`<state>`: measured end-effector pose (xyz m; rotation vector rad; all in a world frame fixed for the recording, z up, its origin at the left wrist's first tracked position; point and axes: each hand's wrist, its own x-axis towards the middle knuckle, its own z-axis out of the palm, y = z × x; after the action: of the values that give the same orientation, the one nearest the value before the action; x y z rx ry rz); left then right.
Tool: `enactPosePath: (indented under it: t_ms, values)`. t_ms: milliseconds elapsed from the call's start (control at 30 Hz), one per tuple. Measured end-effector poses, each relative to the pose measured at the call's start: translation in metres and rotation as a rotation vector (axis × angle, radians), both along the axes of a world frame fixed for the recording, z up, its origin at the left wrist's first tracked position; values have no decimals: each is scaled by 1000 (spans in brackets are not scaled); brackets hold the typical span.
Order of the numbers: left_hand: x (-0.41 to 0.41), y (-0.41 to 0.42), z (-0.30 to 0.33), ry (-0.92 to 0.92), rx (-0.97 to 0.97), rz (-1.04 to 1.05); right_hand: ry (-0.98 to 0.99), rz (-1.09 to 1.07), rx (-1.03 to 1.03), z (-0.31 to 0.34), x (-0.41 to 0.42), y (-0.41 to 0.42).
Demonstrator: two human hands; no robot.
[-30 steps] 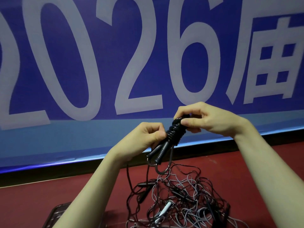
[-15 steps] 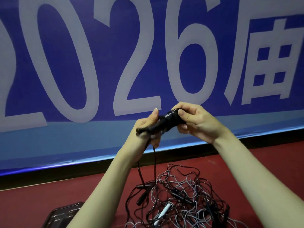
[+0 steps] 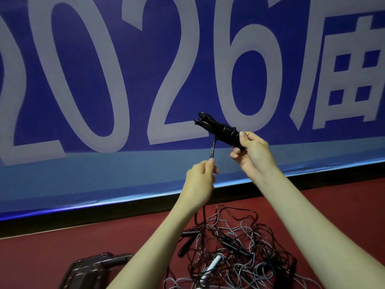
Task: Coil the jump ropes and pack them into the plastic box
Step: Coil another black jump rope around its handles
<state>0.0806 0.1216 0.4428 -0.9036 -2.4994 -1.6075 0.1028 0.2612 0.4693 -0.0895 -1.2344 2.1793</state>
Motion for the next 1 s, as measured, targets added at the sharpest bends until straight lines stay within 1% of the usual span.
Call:
enactPosePath:
  t_ms: [100, 200, 267, 400, 500, 633, 767, 900, 1000]
  values:
    - [6, 3, 0, 223, -275, 93, -61, -116, 66, -4, -1, 1]
    - [12, 3, -1, 422, -569, 218, -104, -242, 243, -7, -1, 1]
    - [13, 1, 1, 522, -691, 258, -130, -331, 383, -9, -2, 0]
    - [9, -8, 6, 561, -714, 269, -143, -442, 593, -14, -1, 1]
    - [9, -13, 12, 610, -724, 288, -134, -557, 835, -16, 0, 0]
    - [9, -18, 21, 664, -768, 333, -21, -670, 1079, -17, 3, -6]
    - [5, -25, 28, 695, -771, 390, -21, -651, 1285, -14, 4, -8]
    - [3, -31, 30, 711, -788, 405, 18, -583, 1484, -4, 11, -8]
    - [1, -34, 31, 718, -795, 396, -23, -488, 1634, 7, 18, -5]
